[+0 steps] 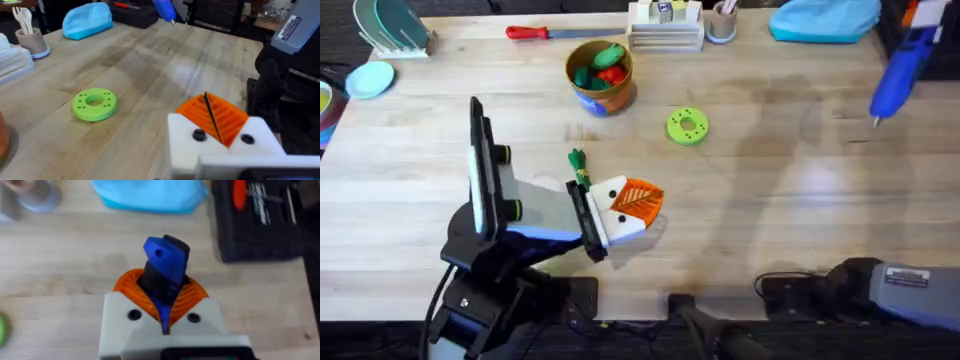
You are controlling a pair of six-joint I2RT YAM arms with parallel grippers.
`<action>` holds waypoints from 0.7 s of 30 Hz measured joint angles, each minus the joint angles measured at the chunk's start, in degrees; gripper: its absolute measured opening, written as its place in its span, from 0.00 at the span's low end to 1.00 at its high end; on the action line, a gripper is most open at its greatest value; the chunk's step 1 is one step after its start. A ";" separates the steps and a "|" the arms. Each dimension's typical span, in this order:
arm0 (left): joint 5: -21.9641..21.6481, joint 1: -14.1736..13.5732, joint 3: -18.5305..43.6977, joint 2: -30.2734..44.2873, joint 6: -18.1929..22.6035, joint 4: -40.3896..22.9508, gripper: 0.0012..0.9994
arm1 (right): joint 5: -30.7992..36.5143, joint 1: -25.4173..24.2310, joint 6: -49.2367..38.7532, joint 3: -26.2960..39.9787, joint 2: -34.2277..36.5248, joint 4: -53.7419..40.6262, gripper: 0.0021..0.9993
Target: Pick up the gripper from the table and insert it into the empty holder that is missing its gripper. Then pick up a screw, insert it into the mounting hole, and use the screwdriver to tighten it. Finally, clean up the table by picking up the vegetable and placing it into the bucket.
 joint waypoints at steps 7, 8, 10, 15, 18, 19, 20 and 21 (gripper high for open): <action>0.00 0.00 0.00 0.02 0.00 0.00 0.01 | -6.93 6.39 3.98 0.00 -7.55 1.86 0.02; 0.00 0.00 0.00 0.02 0.00 0.00 0.01 | -7.29 7.53 4.33 -0.39 -8.46 2.99 0.02; 0.00 0.00 0.00 0.02 0.00 0.00 0.01 | -8.07 9.90 5.71 -2.06 -10.92 5.94 0.02; 0.00 0.00 0.00 0.01 0.00 0.00 0.01 | -9.35 14.36 11.08 -10.62 -19.03 15.53 0.02; 0.00 0.00 0.00 0.02 0.00 0.00 0.01 | -9.34 18.76 14.19 -18.39 -24.60 24.30 0.01; 0.00 0.00 0.00 0.00 0.00 0.00 0.01 | -9.37 20.85 15.25 -21.04 -26.27 27.30 0.01; 0.00 0.00 0.00 0.02 0.00 0.00 0.01 | -9.51 22.96 16.28 -23.37 -27.67 30.02 0.01; 0.00 0.00 0.00 0.02 0.00 0.00 0.01 | -9.65 25.00 17.28 -25.49 -28.87 32.75 0.01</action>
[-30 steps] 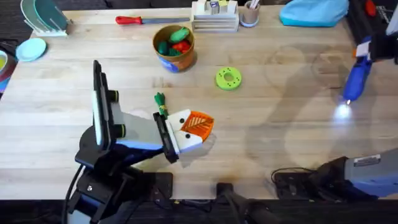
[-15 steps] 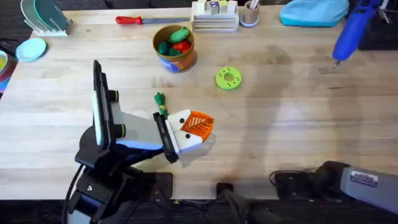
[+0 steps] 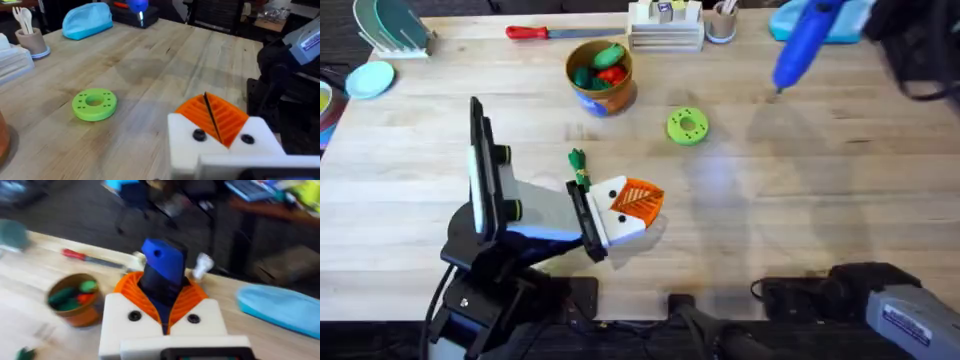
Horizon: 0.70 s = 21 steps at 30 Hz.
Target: Pick up the gripper from the table and insert it into the empty holder that is missing its gripper. Then pick up a screw, insert it into the mounting hole, and use the screwdriver to tighten it. Finally, clean up the table by picking up the vegetable and placing it into the bucket.
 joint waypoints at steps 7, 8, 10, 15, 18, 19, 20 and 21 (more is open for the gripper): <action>0.00 0.00 0.00 -0.01 0.00 0.00 0.01 | -0.84 14.77 6.04 -7.47 -4.50 12.82 0.01; 0.00 0.00 0.00 0.00 0.00 0.00 0.01 | -1.10 16.77 6.68 -7.52 -4.53 14.24 0.01; 0.00 0.00 0.00 -0.01 0.00 0.00 0.01 | -1.59 21.41 7.68 -7.52 -4.51 17.25 0.01; 0.00 0.00 0.00 0.00 0.00 0.00 0.01 | -3.00 31.76 8.45 -7.54 -3.93 23.98 0.01; 0.00 0.00 0.00 -0.02 0.00 0.00 0.01 | -3.31 35.66 8.67 -7.54 -2.42 26.72 0.01; 0.00 0.00 0.00 0.00 0.00 0.00 0.01 | -3.33 36.69 8.72 -7.54 -1.78 27.13 0.01; 0.00 0.00 0.00 0.00 0.00 0.00 0.01 | -3.35 37.43 8.80 -7.54 -1.21 27.43 0.01; 0.00 0.00 0.00 -0.01 0.00 0.00 0.01 | -3.53 38.34 8.82 -7.54 -0.46 27.85 0.01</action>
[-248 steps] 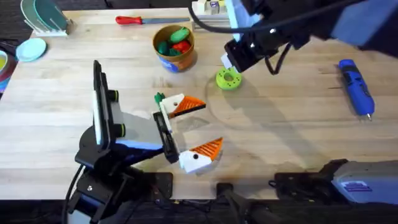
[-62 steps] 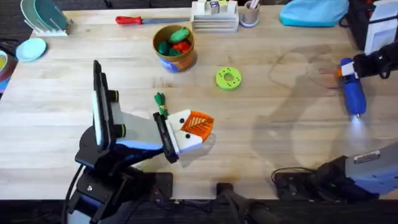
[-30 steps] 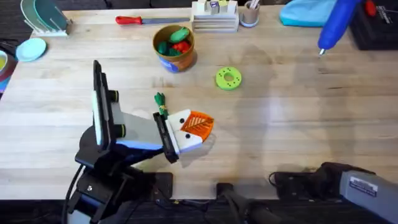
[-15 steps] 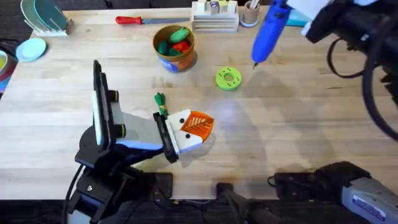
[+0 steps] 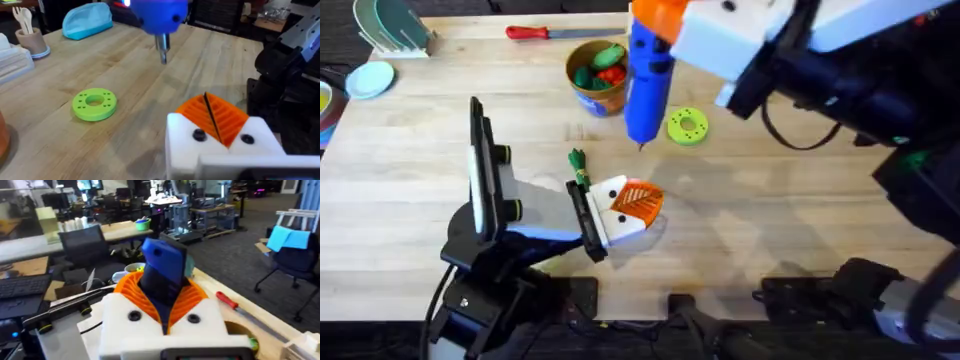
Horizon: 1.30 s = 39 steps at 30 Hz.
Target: Pick up the gripper from the table and insert it into the empty holder that is missing its gripper. Then pick up a screw, insert it into the mounting hole, and use the screwdriver to tighten it. Finally, clean up the table by picking up the vegetable and placing it into the bucket.
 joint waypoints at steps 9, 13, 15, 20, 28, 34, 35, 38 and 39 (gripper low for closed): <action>0.00 0.00 0.00 -0.01 0.00 0.00 0.01 | -1.74 6.35 -0.04 -0.07 1.80 1.71 0.01; 0.00 0.00 0.00 0.01 0.00 0.00 0.01 | -2.14 8.69 -1.69 -0.07 1.80 1.70 0.01; 0.00 0.00 0.00 0.01 0.00 0.00 0.01 | -2.16 9.63 -2.85 -0.07 1.83 1.73 0.01; 0.00 0.00 0.00 0.01 0.00 0.00 0.01 | -2.33 10.73 -4.83 -2.63 1.87 8.49 0.01; 0.00 0.00 0.00 -0.01 0.00 0.00 0.01 | -2.32 10.73 -6.07 -5.11 2.41 10.32 0.01; 0.00 0.00 0.00 0.01 0.00 0.00 0.01 | -2.32 10.73 -6.08 -5.11 4.00 10.34 0.01; 0.00 0.00 0.00 0.01 0.00 0.00 0.01 | -2.32 10.73 -6.08 -5.11 4.25 10.34 0.01; 0.00 0.00 0.00 0.00 0.00 0.00 0.01 | -2.31 10.73 -6.05 -5.11 4.54 10.35 0.01; 0.00 0.00 0.00 0.01 0.00 0.00 0.01 | -2.32 10.73 -6.04 -5.11 4.54 10.53 0.01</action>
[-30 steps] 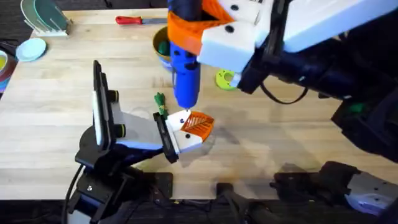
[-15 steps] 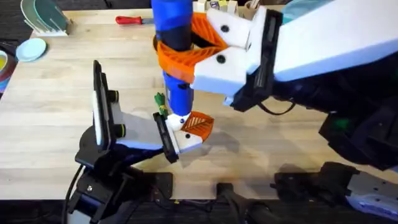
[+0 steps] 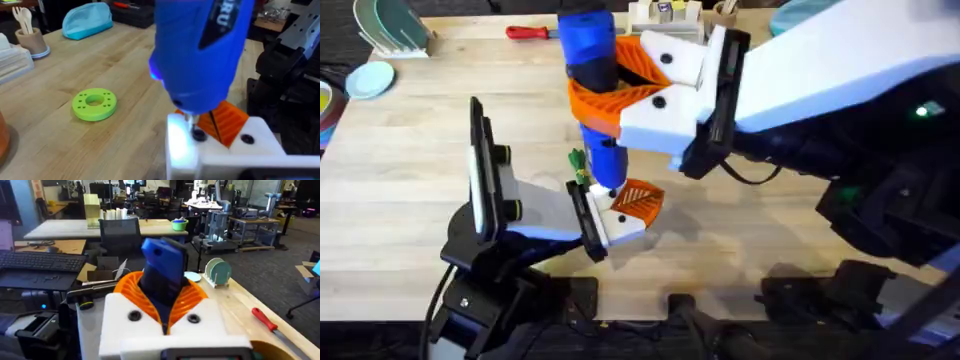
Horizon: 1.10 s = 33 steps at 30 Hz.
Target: Pick up the gripper from the table and insert it into the empty holder that is missing its gripper. Then pick up a screw, insert it into the mounting hole, and use the screwdriver to tighten it. Finally, clean up the table by picking up the vegetable and placing it into the bucket.
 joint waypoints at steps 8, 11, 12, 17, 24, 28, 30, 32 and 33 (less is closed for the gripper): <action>0.00 0.00 0.00 0.00 0.00 0.00 0.01 | -0.02 0.00 0.05 0.00 -0.02 3.22 0.01; 0.00 0.00 0.00 0.00 0.00 0.00 0.01 | -0.02 0.00 0.05 -0.02 -0.04 2.76 0.01; 0.00 0.00 0.00 0.00 0.00 0.00 0.01 | -0.02 0.00 0.05 -0.02 -0.02 2.70 0.01; 0.00 0.00 0.00 -0.01 0.00 0.00 0.01 | -0.02 0.00 0.05 -0.02 -0.02 2.22 0.01; 0.00 0.00 0.00 0.00 0.00 0.00 0.01 | -0.04 0.00 1.31 -0.02 -0.02 2.24 0.01; 0.00 0.00 0.00 0.00 0.00 0.00 0.01 | -0.04 0.00 1.97 -0.02 -0.02 2.22 0.01; 0.00 0.00 0.00 0.00 0.00 0.00 0.01 | -0.04 0.00 2.04 -0.02 -0.02 2.24 0.01; 0.00 0.00 0.00 0.00 0.00 0.00 0.01 | -0.04 0.00 2.19 -0.02 -0.04 2.05 0.01; 0.00 0.00 0.00 -0.01 0.00 0.00 0.01 | -0.04 0.00 2.19 -0.02 -0.02 1.82 0.01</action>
